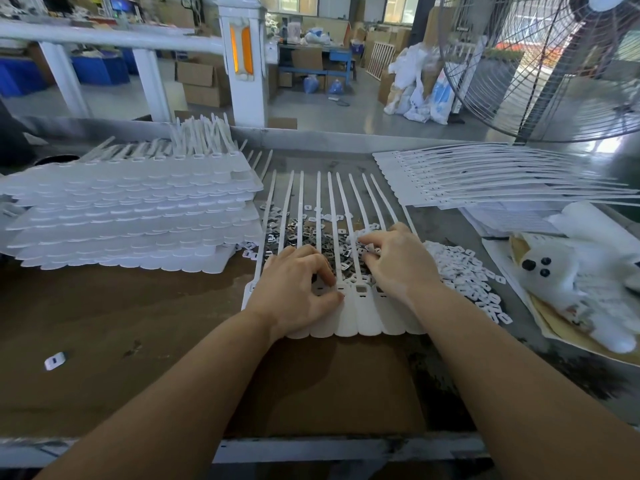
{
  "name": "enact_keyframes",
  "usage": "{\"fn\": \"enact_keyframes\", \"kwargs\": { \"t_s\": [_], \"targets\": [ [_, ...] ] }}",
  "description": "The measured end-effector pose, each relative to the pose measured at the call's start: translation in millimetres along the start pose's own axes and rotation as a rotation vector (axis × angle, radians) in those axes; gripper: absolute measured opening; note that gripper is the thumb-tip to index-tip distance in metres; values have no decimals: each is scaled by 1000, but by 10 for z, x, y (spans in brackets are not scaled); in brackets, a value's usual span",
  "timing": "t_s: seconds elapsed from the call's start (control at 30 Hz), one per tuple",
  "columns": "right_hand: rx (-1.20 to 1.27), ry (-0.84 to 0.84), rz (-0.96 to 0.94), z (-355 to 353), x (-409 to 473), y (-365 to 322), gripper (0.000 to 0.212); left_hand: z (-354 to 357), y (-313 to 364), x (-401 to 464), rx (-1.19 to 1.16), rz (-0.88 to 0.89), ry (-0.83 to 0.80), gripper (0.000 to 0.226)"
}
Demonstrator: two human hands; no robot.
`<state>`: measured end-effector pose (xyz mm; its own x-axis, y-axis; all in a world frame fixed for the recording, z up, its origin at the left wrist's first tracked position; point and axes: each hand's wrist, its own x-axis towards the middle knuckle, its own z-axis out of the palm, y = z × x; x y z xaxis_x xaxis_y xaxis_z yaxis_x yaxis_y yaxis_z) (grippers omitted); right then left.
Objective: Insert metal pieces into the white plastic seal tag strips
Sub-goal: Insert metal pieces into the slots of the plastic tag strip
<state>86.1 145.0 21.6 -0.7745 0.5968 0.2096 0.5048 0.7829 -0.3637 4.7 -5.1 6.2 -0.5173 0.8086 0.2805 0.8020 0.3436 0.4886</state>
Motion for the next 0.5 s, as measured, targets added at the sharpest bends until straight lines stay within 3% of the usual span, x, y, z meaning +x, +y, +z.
{"fn": "enact_keyframes", "kwargs": {
  "t_s": [0.17,0.5],
  "targets": [
    [-45,-26,-18,14,44,-44,24,8,-7,0,-3,-1,2,13],
    [164,54,41,7,41,-77,10,21,-19,8,-6,-13,0,12]
  ]
}}
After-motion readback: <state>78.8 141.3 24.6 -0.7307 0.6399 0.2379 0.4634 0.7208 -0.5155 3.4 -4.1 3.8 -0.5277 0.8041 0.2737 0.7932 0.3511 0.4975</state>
